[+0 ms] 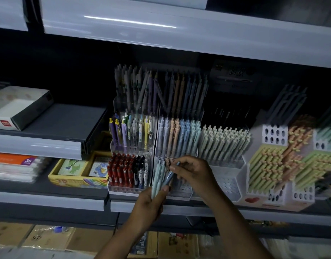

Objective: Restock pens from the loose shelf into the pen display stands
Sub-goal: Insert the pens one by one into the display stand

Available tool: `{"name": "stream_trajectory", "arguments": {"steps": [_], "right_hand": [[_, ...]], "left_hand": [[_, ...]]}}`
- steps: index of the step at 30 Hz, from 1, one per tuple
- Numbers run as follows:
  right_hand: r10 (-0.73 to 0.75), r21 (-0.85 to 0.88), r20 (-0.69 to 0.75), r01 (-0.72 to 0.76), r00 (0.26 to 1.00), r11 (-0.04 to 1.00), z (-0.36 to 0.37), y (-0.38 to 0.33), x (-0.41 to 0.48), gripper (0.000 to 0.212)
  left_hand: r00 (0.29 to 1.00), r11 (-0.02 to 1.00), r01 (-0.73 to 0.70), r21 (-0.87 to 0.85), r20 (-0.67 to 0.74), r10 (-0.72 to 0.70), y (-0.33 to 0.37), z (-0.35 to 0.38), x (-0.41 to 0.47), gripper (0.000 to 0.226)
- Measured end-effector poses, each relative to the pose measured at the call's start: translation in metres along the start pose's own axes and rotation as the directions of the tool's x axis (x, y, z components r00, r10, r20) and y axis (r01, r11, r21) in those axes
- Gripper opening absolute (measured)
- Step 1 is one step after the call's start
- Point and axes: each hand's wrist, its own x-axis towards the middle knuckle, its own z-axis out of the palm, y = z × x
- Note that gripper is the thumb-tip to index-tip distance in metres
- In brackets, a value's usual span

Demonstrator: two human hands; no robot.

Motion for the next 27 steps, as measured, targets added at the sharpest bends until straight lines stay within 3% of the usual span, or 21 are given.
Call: {"name": "stream_trajectory", "arguments": {"steps": [9,16,21,27], "right_hand": [[0.046,0.208,-0.112,-0.022,0.993,0.978,-0.007,-0.004,0.002,0.015],[0.090,0.336,-0.148,-0.036,0.985,0.941,-0.010,-0.004,0.001,0.018],[0.117,0.437,-0.294,0.024,0.949,0.899,-0.020,-0.002,0.007,0.017],[0.021,0.165,-0.341,0.038,0.940,0.986,-0.041,0.011,0.014,0.016]], "left_hand": [[0.999,0.997,-0.048,0.059,0.002,0.048,0.002,0.001,0.003,0.040],[0.993,0.982,-0.122,0.144,0.018,0.121,-0.001,-0.001,0.003,0.008],[0.997,0.998,-0.056,0.043,-0.059,0.059,-0.008,-0.010,0.002,0.023],[0.981,0.997,-0.021,-0.072,-0.193,0.007,-0.011,-0.023,0.003,0.032]]}}
